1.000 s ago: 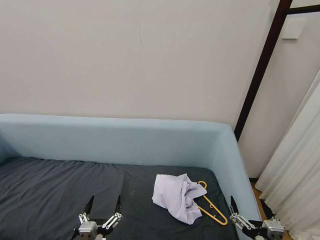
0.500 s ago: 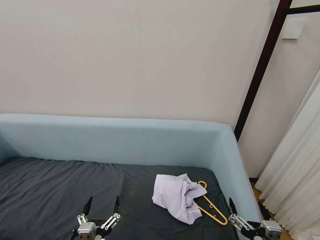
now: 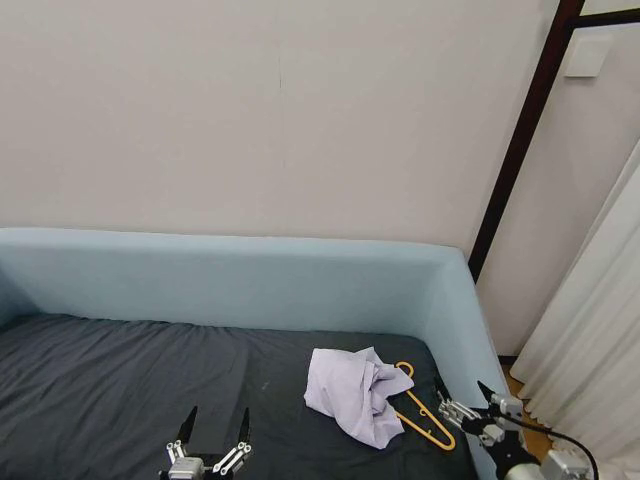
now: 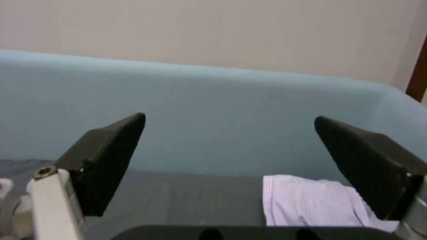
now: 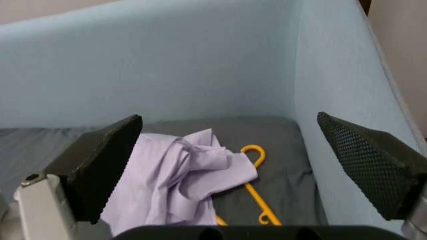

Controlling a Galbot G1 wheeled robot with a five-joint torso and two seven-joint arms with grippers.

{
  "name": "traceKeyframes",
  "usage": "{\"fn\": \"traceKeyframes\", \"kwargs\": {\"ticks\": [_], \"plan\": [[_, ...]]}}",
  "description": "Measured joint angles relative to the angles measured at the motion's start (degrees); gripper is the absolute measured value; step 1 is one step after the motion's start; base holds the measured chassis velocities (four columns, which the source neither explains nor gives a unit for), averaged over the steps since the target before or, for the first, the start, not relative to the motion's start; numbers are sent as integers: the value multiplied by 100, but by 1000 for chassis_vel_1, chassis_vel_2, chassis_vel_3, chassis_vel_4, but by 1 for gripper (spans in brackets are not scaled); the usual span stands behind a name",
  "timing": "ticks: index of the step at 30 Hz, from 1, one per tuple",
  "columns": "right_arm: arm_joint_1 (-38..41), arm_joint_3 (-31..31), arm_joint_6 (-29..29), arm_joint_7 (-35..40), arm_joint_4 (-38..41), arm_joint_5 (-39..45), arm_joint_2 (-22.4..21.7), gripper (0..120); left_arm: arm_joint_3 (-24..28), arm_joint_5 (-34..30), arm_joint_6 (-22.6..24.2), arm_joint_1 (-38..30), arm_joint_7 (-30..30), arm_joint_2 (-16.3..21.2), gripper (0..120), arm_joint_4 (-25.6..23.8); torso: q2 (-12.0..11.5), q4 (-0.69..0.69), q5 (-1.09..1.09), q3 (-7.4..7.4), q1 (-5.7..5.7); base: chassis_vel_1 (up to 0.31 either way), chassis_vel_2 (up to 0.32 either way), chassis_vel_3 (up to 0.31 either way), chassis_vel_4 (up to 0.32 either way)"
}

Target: Pick up the clothes from the sofa and hang them on the clothes hanger.

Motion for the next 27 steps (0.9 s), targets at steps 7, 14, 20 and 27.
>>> {"fn": "traceKeyframes", "kwargs": {"ticks": [7,14,20,27], "plan": [[1162,-1162,-330,-1,-617,474,-758,100,-39,61,-50,174,31,-111,100,-31,0,3,0,0,0,0,0,0,0],[2708,-2604,-806,47,-1364,631,-692,100,-50,193,-66,293,44,-198,100,-43,0,5,-1,0,1,0,0,0,0],[3813,-3827,-1219,228,-2179,669,-162,100,-98,232,-127,374,41,-319,100,-42,0,4,-1,1,1,0,0,0,0],[4441,-4424,-1185,233,-3063,471,343,100,-139,231,-197,375,34,-391,100,-12,1,3,-2,0,1,0,0,0,0]]}}
